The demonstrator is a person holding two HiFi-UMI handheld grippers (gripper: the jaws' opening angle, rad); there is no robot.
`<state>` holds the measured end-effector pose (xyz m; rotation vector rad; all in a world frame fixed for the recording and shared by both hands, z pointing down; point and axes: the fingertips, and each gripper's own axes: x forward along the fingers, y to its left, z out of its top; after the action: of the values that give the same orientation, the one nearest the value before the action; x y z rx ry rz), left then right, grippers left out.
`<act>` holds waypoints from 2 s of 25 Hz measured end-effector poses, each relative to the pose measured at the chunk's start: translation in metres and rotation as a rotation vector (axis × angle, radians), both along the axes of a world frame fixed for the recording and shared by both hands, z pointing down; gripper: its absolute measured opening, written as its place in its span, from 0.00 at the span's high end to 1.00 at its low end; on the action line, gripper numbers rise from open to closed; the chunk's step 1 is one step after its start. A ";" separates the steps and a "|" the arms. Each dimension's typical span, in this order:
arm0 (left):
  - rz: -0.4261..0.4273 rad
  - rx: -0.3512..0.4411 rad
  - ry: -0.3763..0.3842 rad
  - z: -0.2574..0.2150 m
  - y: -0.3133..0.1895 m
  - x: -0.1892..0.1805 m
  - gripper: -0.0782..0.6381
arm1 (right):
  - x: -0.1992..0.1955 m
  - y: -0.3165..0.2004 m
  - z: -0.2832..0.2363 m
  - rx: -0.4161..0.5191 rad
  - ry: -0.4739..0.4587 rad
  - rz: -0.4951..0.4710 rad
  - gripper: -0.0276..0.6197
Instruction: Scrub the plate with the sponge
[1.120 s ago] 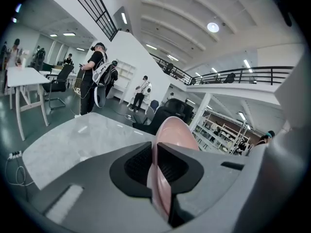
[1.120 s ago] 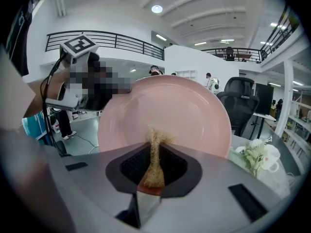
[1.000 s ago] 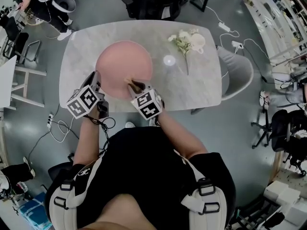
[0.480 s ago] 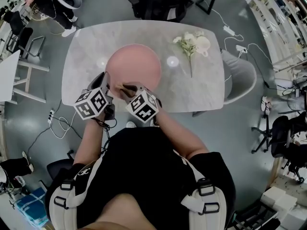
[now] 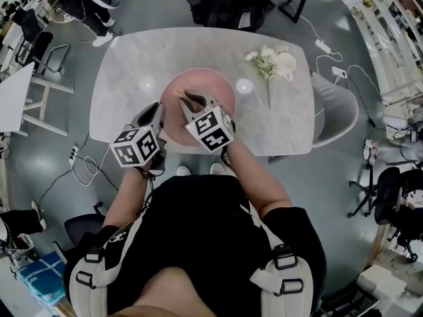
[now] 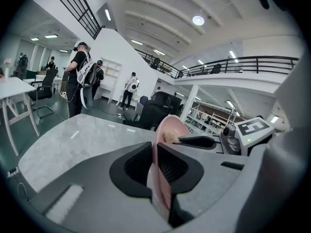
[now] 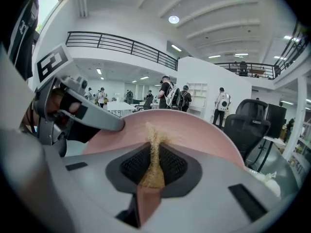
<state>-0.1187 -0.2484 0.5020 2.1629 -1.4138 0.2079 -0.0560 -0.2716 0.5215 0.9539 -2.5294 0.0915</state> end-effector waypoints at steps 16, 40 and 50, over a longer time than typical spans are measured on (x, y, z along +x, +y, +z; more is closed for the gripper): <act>-0.082 -0.011 0.026 0.001 0.008 -0.020 0.84 | 0.014 0.000 0.012 -0.013 0.043 0.008 0.87; -0.118 -0.001 0.072 -0.003 0.010 -0.048 0.84 | -0.015 0.037 0.035 0.017 0.091 -0.200 0.87; -0.058 0.002 0.059 -0.006 0.014 -0.034 0.84 | 0.049 -0.033 0.016 0.049 0.081 0.088 0.87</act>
<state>-0.1530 -0.2340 0.4957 2.1089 -1.4420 0.1194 -0.0075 -0.3049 0.5380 1.0667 -2.4257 0.0167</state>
